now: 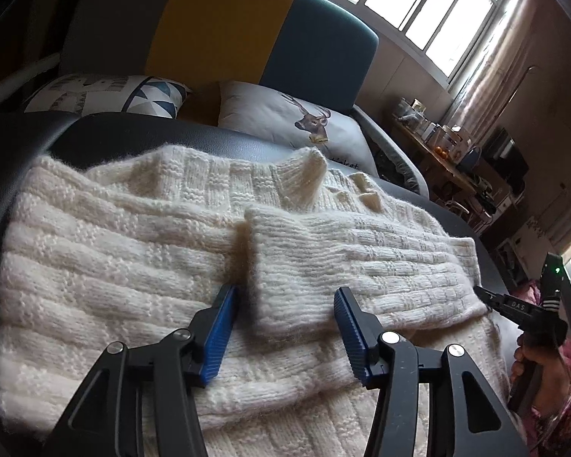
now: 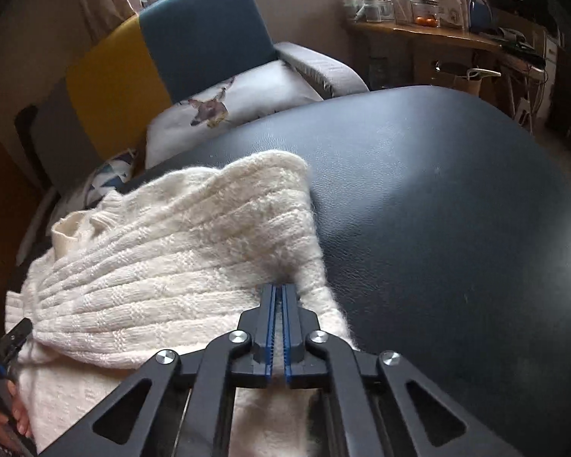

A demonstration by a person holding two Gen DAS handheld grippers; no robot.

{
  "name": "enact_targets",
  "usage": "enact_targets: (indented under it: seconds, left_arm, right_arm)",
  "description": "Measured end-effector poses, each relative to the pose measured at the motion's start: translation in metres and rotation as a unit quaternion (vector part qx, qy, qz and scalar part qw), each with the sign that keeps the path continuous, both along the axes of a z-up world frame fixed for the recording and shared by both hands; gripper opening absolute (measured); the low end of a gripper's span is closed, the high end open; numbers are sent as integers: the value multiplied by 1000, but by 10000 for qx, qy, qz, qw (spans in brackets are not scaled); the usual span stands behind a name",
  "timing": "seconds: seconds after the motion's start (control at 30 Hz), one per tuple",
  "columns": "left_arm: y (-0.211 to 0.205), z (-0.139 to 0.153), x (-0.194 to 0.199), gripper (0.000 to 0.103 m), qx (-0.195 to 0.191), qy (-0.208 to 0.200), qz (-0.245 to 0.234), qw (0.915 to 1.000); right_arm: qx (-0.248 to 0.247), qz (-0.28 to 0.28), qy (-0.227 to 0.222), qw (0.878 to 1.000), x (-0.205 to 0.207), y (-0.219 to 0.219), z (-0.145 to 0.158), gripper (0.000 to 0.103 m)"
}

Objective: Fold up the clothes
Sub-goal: 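Grasp the sweater side edge with the right gripper and fold it inward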

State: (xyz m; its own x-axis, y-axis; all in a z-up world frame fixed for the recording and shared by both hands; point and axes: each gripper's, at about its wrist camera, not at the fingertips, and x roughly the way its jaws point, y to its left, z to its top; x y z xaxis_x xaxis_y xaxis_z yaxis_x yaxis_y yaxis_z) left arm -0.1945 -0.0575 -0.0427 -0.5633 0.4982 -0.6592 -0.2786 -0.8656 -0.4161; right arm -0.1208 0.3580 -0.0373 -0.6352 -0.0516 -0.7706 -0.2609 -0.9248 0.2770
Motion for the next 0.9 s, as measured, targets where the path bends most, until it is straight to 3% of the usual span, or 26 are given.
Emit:
enact_targets:
  seconds: [0.1, 0.17, 0.23, 0.37, 0.53, 0.63, 0.77, 0.83, 0.9]
  left_arm:
    - [-1, -1, 0, 54, 7, 11, 5, 10000]
    - [1, -1, 0, 54, -72, 37, 5, 10000]
    - [0, -1, 1, 54, -92, 50, 3, 9999]
    - [1, -3, 3, 53, -87, 62, 24, 9999]
    - [4, -4, 5, 53, -161, 97, 42, 9998]
    - [5, -4, 6, 53, -164, 98, 53, 9998]
    - [6, -2, 7, 53, -211, 91, 75, 9997]
    - [7, 0, 8, 53, -272, 83, 81, 9996]
    - [7, 1, 9, 54, -353, 72, 56, 9993]
  right_arm:
    - [-317, -20, 317, 9990, -2, 0, 20, 9]
    - [-125, 63, 562, 9983, -12, -6, 34, 14]
    - [311, 145, 378, 9987, -33, -12, 38, 14]
    - [307, 32, -87, 9995, -68, -6, 17, 14]
    - [720, 74, -44, 9974, -89, -11, 3, 14]
    - [690, 30, 79, 9976, -86, -10, 0, 13]
    - [293, -34, 160, 9994, -68, -11, 16, 16]
    - [207, 213, 369, 9989, -52, -26, 27, 16]
    - [328, 531, 192, 9979, -44, -44, 24, 16]
